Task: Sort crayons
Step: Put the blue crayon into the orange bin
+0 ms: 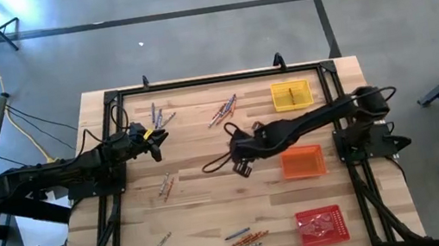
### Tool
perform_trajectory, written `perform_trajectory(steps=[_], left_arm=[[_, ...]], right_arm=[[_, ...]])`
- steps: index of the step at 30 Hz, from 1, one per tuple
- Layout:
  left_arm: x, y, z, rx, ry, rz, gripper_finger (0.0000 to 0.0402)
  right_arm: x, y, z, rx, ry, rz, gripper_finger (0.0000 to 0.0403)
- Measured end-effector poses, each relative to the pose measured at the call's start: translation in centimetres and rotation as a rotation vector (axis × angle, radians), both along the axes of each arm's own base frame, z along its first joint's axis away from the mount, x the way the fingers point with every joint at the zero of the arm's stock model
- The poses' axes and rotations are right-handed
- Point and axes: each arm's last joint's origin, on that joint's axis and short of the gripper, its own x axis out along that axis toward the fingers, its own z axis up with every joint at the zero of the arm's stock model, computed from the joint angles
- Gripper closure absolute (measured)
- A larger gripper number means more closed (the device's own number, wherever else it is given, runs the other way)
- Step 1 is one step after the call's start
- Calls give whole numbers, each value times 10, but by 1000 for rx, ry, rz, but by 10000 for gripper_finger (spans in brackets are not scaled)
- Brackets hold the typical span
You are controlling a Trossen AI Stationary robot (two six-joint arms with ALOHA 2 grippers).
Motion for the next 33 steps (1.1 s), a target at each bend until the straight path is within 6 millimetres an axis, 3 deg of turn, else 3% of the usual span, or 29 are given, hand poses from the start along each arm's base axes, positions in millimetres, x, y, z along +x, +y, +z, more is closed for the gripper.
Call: perform_trajectory(steps=[6, 12, 20, 26, 33], left_arm=[[0, 0, 0, 0, 1, 0, 314], [0, 0, 0, 0, 0, 0, 314], [0, 0, 0, 0, 0, 0, 314], [0, 0, 0, -10, -7, 4, 314], [0, 0, 0, -8, -6, 3, 314]], right_arm=[[-29, -1, 35, -143, -27, -92, 400], [-66, 5, 50, -240, 24, -245, 400], [-105, 20, 24, -248, 159, -394, 400], [-128, 23, -2, -58, 353, -405, 400], [-142, 22, -14, 116, 324, -405, 400]])
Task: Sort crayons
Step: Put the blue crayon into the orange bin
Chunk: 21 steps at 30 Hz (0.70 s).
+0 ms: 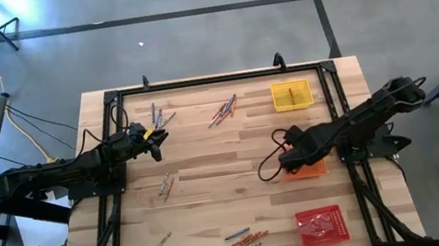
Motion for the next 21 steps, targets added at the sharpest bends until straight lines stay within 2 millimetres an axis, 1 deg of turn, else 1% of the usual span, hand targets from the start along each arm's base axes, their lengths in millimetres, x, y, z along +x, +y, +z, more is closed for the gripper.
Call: perform_trajectory(steps=[6, 9, 14, 21], left_arm=[[0, 0, 0, 0, 0, 0, 314], [0, 0, 0, 0, 0, 0, 314], [0, 0, 0, 0, 0, 0, 314], [0, 0, 0, 0, 0, 0, 314]], right_arm=[[-8, 1, -7, 146, -92, 17, 400], [-13, 3, -12, 220, -102, 27, 400], [-17, 5, -19, 245, -86, 30, 400], [-17, 5, -19, 245, -92, 18, 400]])
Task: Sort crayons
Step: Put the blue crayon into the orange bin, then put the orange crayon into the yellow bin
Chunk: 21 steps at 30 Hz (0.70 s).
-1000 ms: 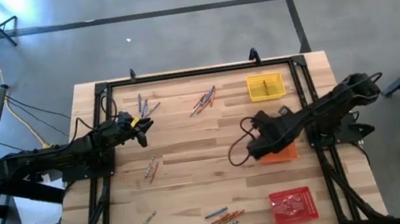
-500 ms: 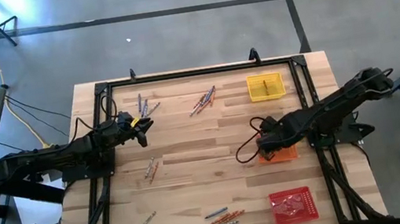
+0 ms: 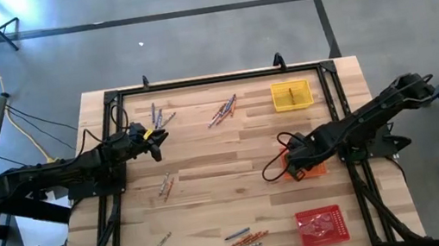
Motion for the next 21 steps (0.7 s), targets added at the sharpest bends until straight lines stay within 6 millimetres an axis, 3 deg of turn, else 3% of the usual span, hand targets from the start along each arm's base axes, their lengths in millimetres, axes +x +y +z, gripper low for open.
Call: perform_trajectory(steps=[10, 21], left_arm=[[0, 0, 0, 0, 0, 0, 314], [0, 0, 0, 0, 0, 0, 314]], right_arm=[[0, 0, 0, 1, -2, 0, 397], [1, 0, 0, 4, -9, 4, 299]])
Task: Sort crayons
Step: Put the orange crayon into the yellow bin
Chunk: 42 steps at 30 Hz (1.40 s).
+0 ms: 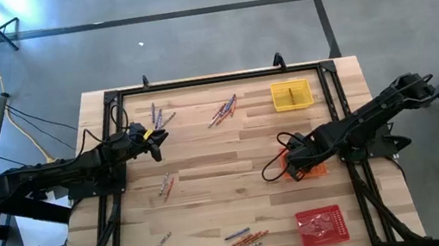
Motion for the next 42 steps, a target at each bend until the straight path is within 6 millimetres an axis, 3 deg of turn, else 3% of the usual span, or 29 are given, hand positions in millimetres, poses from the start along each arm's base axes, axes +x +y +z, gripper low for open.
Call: perform_trajectory(steps=[5, 10, 13, 16, 20, 23, 31, 38, 42], left_arm=[[0, 0, 0, 0, 0, 0, 314], [0, 0, 0, -5, -3, 2, 314], [0, 0, 0, -5, -3, 2, 314], [0, 0, 0, -6, -4, 2, 314], [0, 0, 0, -16, -10, 6, 314], [0, 0, 0, -21, -12, 8, 314], [0, 0, 0, -1, 0, 0, 314], [0, 0, 0, 32, 18, -5, 314], [0, 0, 0, 39, 23, -5, 314]], right_arm=[[4, 0, 7, -2, -20, 48, 290], [25, -2, 46, -42, -169, 130, 289], [39, -9, 77, -247, -311, 156, 289], [50, -24, 103, -521, -438, 65, 289], [62, -53, 118, -652, -498, -17, 289], [72, -82, 111, -666, -501, -96, 289], [104, -150, 62, -682, -358, -233, 289], [141, -195, 15, -507, -484, -181, 289], [148, -212, -4, -408, -534, -223, 289]])
